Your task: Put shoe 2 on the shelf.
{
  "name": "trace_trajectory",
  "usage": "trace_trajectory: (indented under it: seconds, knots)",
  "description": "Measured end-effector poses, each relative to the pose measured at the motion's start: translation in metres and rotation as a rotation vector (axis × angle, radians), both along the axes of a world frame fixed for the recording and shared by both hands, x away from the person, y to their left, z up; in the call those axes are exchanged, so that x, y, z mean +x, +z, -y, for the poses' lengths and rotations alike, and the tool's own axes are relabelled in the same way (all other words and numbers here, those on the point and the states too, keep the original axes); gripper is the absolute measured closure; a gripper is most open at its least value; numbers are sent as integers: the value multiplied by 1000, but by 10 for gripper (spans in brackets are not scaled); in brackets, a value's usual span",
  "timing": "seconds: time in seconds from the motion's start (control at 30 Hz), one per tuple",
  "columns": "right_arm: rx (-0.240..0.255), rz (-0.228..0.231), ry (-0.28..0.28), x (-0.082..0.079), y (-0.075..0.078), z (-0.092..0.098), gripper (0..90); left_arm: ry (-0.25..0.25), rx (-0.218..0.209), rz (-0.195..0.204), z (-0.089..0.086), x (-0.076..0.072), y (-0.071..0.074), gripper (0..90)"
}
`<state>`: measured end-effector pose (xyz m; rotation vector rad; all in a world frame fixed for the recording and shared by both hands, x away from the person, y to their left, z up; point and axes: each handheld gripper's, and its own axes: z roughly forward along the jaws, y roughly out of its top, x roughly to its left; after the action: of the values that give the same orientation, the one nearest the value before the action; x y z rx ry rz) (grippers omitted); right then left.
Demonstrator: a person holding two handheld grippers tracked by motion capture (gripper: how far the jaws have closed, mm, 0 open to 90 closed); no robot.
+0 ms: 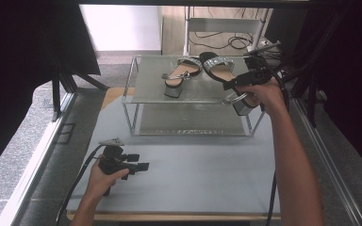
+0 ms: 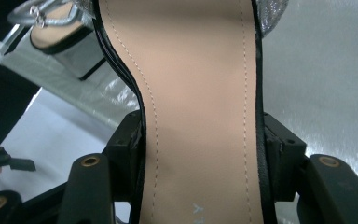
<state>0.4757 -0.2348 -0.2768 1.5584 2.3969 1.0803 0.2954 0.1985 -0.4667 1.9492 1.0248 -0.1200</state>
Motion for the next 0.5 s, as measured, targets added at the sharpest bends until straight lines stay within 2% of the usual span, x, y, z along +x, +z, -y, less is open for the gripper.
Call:
trace_trajectory:
  seconds: [0.07,0.13,0.17,0.2,0.5]
  knots:
    - [-6,-8,-13,7,0,-2,424,-5,-1,1,1,0,1,290]
    - [-33,-18,-25,17,-2,-5,424,-8,-2,6,1,-1,1,290]
    - [-33,-18,-25,17,-2,-5,424,-9,-3,5,2,-1,1,290]
    - [-36,-26,-34,25,-4,-6,424,-12,-5,4,2,-1,2,290]
    - [-66,-38,-69,53,-1,-10,424,-24,-7,7,3,1,1,290]
